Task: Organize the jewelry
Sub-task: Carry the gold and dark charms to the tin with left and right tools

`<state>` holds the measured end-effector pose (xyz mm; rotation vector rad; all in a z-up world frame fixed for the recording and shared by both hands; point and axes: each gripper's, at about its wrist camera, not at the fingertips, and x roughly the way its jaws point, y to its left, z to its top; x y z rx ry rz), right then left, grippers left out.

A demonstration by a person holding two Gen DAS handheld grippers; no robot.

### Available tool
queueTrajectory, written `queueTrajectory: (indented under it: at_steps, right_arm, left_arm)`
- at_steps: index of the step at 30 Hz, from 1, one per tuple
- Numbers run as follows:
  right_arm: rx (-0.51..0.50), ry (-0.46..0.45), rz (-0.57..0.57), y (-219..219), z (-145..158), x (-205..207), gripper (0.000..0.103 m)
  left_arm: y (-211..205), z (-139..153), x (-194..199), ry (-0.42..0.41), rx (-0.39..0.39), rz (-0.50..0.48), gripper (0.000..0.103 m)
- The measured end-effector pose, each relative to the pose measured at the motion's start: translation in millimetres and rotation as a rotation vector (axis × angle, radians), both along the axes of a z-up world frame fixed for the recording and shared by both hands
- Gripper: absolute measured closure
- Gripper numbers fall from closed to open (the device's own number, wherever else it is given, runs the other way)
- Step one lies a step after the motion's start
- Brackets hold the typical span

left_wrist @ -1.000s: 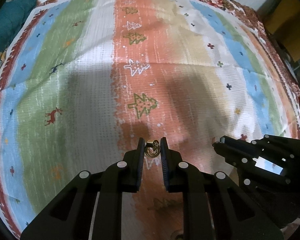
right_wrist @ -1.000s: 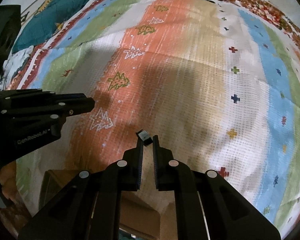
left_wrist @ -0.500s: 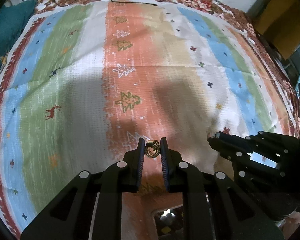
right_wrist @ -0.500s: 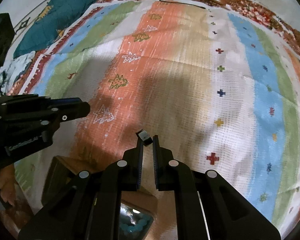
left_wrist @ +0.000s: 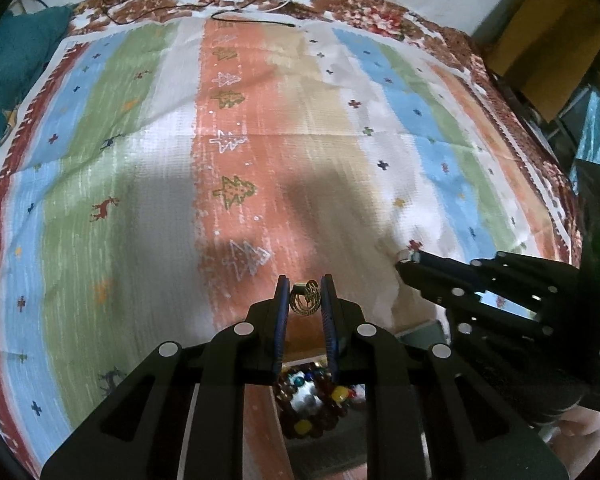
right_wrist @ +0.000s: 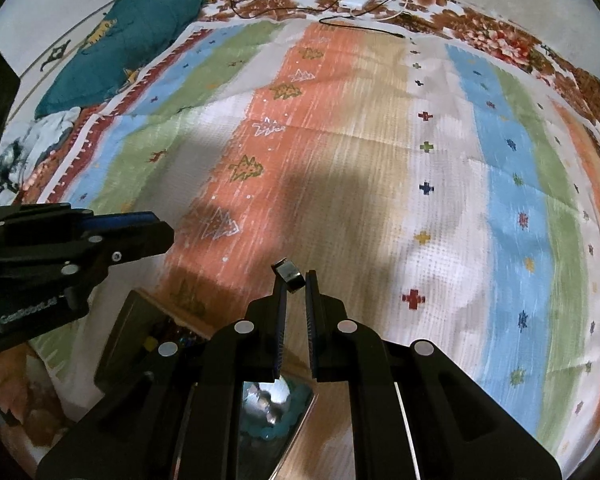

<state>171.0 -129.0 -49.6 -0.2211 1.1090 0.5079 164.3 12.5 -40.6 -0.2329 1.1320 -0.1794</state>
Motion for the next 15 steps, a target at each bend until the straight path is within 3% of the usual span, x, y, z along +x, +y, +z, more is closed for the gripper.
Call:
queueTrajectory:
  at_steps: [15]
  right_arm:
    - [0.020, -0.023, 0.017, -5, 8, -26, 0.093]
  left_arm:
    - [-11, 16, -32, -0.048, -0.013, -0.036, 0.088]
